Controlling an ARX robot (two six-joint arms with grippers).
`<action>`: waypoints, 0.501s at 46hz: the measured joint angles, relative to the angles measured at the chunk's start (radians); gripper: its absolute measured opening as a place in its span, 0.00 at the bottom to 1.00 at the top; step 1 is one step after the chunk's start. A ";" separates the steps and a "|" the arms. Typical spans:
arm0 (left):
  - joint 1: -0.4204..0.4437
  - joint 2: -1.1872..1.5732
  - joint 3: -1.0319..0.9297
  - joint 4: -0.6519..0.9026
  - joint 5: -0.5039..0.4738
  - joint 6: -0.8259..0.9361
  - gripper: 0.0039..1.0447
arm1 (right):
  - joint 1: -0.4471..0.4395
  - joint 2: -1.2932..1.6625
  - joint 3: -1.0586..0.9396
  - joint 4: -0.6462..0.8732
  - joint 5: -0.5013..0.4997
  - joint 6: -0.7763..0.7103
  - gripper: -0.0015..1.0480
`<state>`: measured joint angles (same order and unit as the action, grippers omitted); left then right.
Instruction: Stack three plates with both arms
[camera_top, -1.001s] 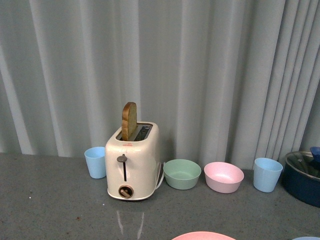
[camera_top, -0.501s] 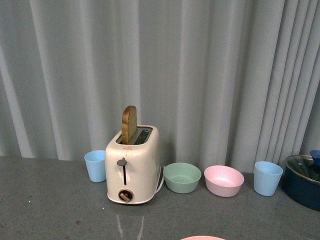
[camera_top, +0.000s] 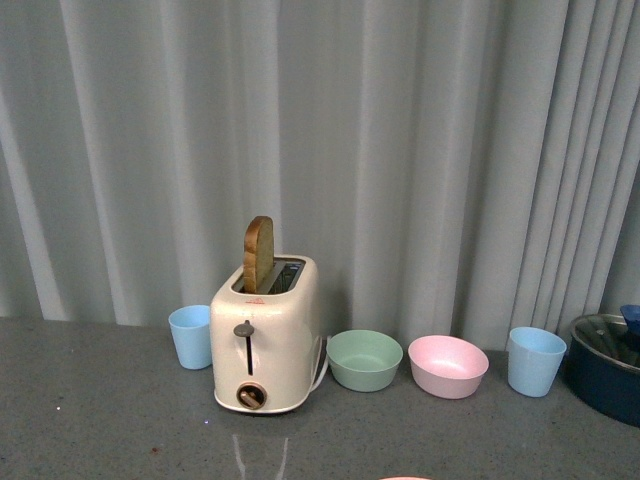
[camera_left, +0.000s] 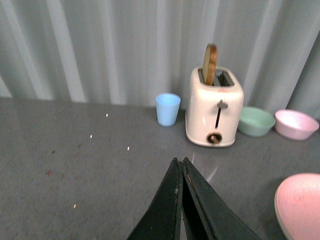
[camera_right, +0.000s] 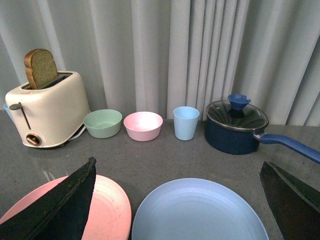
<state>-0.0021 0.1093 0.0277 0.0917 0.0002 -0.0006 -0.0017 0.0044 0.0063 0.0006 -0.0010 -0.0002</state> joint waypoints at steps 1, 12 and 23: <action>0.000 -0.014 0.000 -0.021 0.000 0.000 0.03 | 0.000 0.000 0.000 0.000 0.000 0.000 0.93; 0.000 -0.105 0.000 -0.090 0.000 0.000 0.03 | 0.000 0.000 0.000 0.000 0.000 0.000 0.93; 0.000 -0.105 0.000 -0.091 0.000 -0.001 0.33 | 0.000 0.000 0.000 0.000 0.000 0.000 0.93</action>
<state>-0.0021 0.0044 0.0277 0.0006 -0.0002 -0.0017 -0.0017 0.0044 0.0063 0.0006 -0.0010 -0.0002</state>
